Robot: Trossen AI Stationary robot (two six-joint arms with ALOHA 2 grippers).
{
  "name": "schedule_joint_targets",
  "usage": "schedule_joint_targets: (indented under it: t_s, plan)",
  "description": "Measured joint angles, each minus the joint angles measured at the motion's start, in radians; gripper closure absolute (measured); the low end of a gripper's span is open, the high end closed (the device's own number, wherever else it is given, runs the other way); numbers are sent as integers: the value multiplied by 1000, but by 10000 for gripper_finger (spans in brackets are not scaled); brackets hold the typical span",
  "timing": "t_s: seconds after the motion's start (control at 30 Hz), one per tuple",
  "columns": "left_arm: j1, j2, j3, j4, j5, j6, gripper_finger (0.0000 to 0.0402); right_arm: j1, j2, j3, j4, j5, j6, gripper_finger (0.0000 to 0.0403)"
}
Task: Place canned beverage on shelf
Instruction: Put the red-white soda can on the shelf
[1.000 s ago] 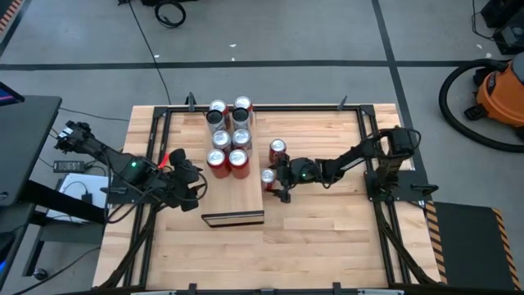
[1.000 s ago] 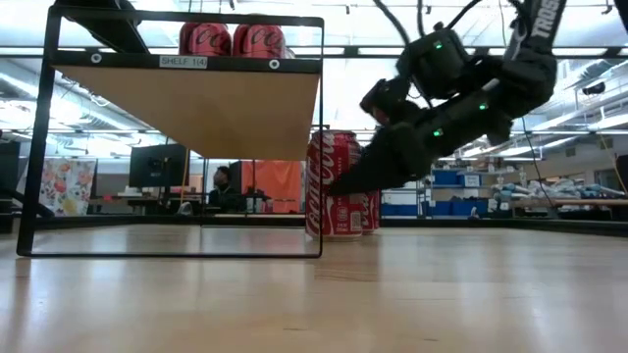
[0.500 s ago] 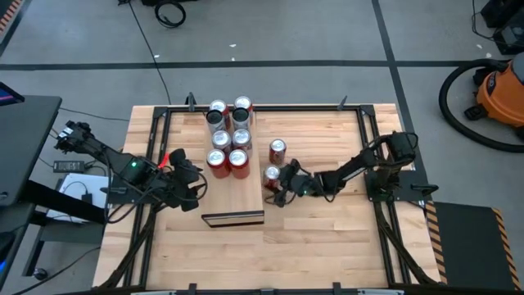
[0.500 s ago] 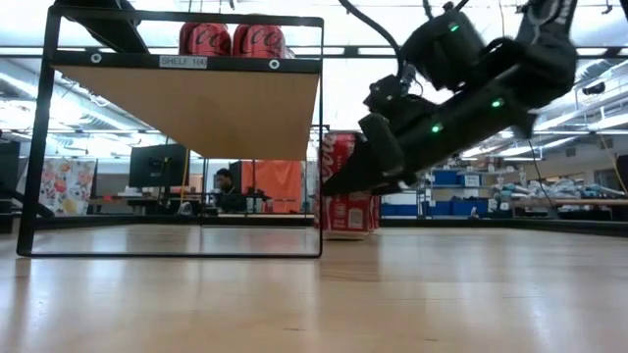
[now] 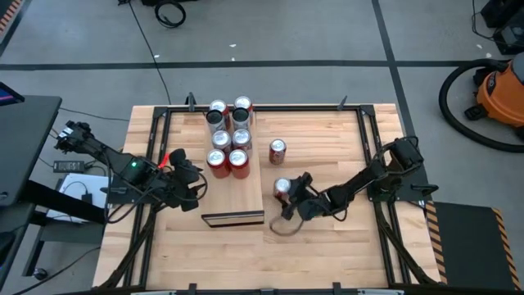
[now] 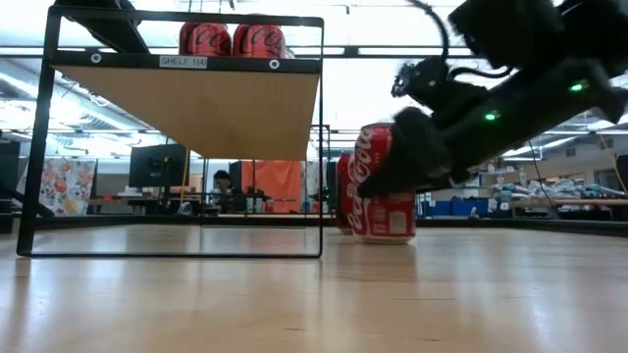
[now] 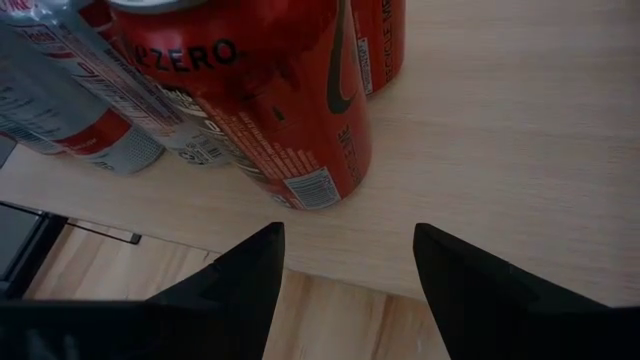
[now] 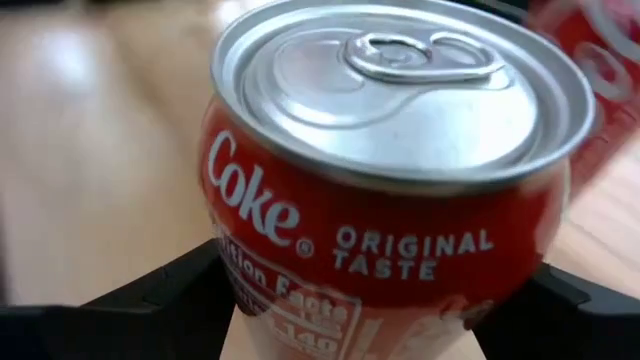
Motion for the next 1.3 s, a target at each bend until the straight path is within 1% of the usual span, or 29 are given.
schedule_joint_targets:
  t_s: [0.07,0.1,0.2,0.27,0.37,0.5,0.7,0.83,0.97,1.03,1.07,1.13,1.2,1.3]
  plan:
    - [0,0,0,0,0,7,168,14,-1,0,15,-27,-112,61]
    - [0,0,0,0,0,13,168,17,-2,0,23,-46,-139,57]
    - [0,0,0,5,0,24,168,12,-2,0,33,-117,-169,42]
    - [0,0,0,8,0,26,168,8,-5,0,39,-145,-183,32]
    - [0,0,0,8,0,26,168,8,-27,3,35,-165,-216,21]
    - [0,0,0,8,0,25,168,12,-67,5,6,-166,-257,20]
    - [0,0,0,8,0,22,168,33,-141,5,-200,-162,-241,20]
    - [0,1,0,8,0,22,168,33,-198,5,-429,-138,-172,26]
    - [0,2,0,8,0,23,168,32,-265,5,-703,-29,26,34]
    - [0,2,0,8,0,23,168,32,-295,4,-803,-10,133,38]
    - [0,2,0,8,0,23,168,32,-307,4,-818,-13,162,40]
    - [0,2,0,8,0,23,168,35,-321,4,-793,-52,169,41]
    - [0,2,0,8,0,23,168,39,-319,4,-734,-113,125,41]
    - [0,2,0,8,0,23,168,38,-291,4,-600,-197,26,41]
